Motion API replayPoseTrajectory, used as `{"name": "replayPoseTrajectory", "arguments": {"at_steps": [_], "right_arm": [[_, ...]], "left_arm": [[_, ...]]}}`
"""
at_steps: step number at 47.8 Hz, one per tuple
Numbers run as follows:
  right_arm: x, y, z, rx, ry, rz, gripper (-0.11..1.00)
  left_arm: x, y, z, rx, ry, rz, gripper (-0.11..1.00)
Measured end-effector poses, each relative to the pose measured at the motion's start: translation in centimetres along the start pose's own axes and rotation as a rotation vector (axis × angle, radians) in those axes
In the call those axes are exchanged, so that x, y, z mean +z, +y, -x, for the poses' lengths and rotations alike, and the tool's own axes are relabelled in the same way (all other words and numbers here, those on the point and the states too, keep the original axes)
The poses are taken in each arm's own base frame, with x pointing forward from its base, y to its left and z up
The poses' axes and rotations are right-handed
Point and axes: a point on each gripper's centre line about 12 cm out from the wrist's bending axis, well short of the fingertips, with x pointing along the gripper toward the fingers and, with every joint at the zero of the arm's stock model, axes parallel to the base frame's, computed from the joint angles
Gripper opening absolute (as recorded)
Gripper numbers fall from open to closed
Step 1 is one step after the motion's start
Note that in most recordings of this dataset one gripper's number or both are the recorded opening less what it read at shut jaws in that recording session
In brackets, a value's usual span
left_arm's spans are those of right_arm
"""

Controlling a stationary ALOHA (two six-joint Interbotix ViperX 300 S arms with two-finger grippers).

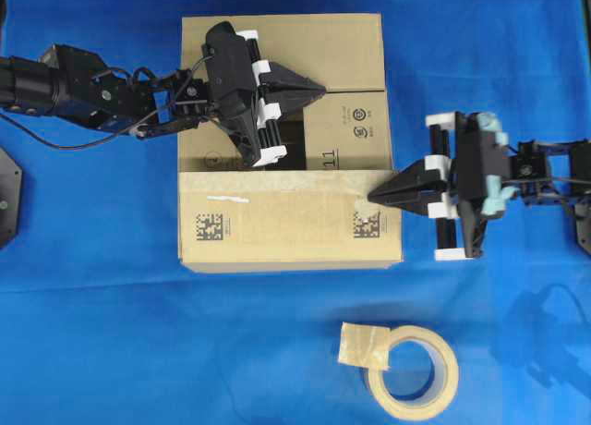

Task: Close the cardboard box.
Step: 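Lift the front flap with the right gripper and fold it over, then raise the left gripper off the flaps and move it to the back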

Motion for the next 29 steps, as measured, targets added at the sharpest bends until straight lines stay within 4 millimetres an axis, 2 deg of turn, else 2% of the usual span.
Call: {"name": "replayPoseTrajectory", "arguments": {"at_steps": [7,23,29], "right_arm": [[-0.87,-0.14,-0.67,-0.008,0.029,-0.012,0.0],[-0.84,-0.17,-0.77,-0.01,0.024,-0.018,0.0],[-0.84,-0.17,-0.77,-0.01,0.024,-0.018,0.0]], "left_arm": [[0.0,0.0,0.0,0.0,0.0,-0.002,0.0],[-0.02,-0.01,0.04,-0.001,0.009,0.0,0.0],[0.54,-0.09,0.28,-0.005,0.009,0.001,0.0]]}}
